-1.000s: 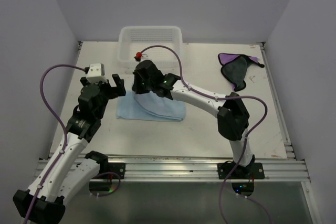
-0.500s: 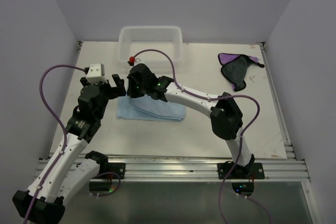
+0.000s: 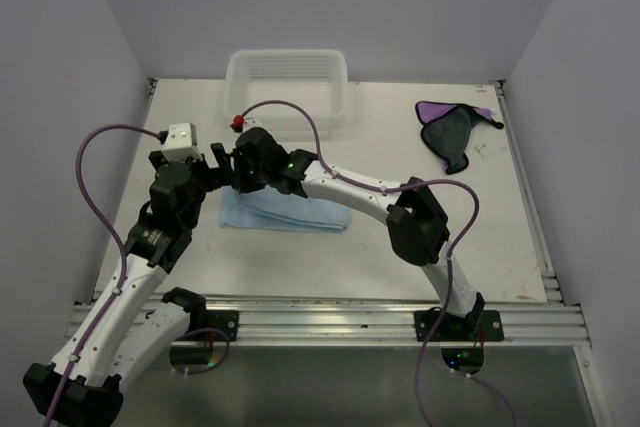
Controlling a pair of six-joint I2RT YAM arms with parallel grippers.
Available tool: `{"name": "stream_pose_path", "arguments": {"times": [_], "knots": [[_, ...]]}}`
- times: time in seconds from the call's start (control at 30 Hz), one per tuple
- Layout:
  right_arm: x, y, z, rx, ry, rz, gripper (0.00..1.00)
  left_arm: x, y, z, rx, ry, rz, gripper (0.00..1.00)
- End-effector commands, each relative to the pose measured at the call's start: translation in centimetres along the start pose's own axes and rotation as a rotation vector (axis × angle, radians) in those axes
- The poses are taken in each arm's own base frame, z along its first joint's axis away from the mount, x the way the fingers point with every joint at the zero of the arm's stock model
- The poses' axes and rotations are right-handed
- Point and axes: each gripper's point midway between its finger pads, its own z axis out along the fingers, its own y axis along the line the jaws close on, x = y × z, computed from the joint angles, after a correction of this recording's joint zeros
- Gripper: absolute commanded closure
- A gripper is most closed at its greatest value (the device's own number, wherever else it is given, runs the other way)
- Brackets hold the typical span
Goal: Roll the towels
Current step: Fold the towel
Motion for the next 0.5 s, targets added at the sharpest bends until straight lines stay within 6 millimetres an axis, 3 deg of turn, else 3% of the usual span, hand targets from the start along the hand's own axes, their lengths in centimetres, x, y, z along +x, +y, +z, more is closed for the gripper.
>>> {"name": "stream_pose_path", "arguments": {"times": [0.0,0.1,0.23,0.33,0.47], "knots": [[0.8,2.8,0.2,-0.074,0.022,-0.045,1.00,-1.3,-1.2,-0.2,0.054,-0.045,-0.031,0.00],[1.7,3.0,0.8,-0.095,0.046,-0.032,0.97,-1.5,-0.9,-0.3,0.035,-0.048,-0.033,0.00],[2.2,3.7,1.1,-0.138,0.062,-0.023,0.73,-1.6,-0.4,-0.4,0.008,-0.050,-0.036,0.00],[2.4,3.5,1.1,-0.130,0.064,-0.021,0.62,-1.8,0.1,-0.5,-0.019,-0.055,-0.042,0.00],[2.3,3.5,0.9,-0.134,0.058,-0.011,0.58,-1.9,0.6,-0.6,-0.048,-0.057,-0.044,0.00]]}}
